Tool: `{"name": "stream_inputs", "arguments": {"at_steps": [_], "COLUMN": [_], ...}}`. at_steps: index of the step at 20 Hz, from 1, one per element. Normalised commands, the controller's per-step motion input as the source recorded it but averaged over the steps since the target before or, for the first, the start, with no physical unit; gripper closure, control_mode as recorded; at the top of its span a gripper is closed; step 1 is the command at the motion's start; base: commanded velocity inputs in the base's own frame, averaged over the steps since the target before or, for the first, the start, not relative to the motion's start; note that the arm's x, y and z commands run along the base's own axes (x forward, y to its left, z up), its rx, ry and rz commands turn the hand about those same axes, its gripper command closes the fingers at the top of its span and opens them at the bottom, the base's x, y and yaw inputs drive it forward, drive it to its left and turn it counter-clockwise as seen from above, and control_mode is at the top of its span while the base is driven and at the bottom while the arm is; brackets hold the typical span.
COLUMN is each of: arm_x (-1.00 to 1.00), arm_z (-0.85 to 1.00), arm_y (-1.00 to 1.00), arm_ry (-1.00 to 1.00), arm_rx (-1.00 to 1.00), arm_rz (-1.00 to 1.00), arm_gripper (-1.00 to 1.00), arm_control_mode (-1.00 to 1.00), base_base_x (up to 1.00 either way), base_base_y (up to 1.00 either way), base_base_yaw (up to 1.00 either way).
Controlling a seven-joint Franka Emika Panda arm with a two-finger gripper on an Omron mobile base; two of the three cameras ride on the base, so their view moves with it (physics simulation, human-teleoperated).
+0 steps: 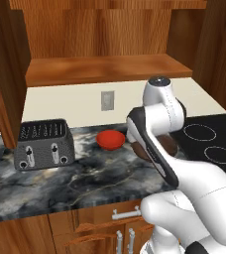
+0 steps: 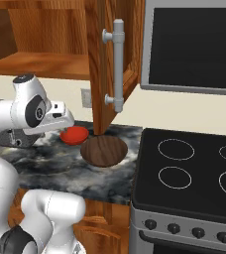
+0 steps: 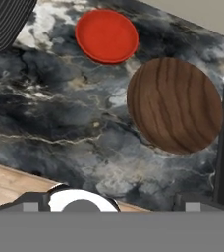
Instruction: Pick up the bowls on the counter and stack them on top of one another in the open cabinet. Place the smaller bowl on top of the larger bowl.
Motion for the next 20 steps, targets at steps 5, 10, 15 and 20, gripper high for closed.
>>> {"name": "stream_inputs", "arguments": {"at_steps": [5, 10, 15, 20], "arm_x": [-0.01, 0.00, 0.00, 0.00], "arm_z": [-0.25, -0.19, -0.14, -0.11], "arm_y": [0.07, 0.13, 0.15, 0.13], "arm_ry": [-0.01, 0.00, 0.00, 0.00], "arm_rx": [-0.04, -0.06, -0.06, -0.05], "arm_rz": [0.04, 0.02, 0.01, 0.00], "arm_gripper": [-1.00, -1.00, -1.00, -1.00], "arm_control_mode": [-1.00, -1.00, -1.00, -1.00], "base_base_x": [0.00, 0.00, 0.00, 0.00], "base_base_y": [0.00, 0.00, 0.00, 0.00], "base_base_yaw": [0.00, 0.00, 0.00, 0.00]}}
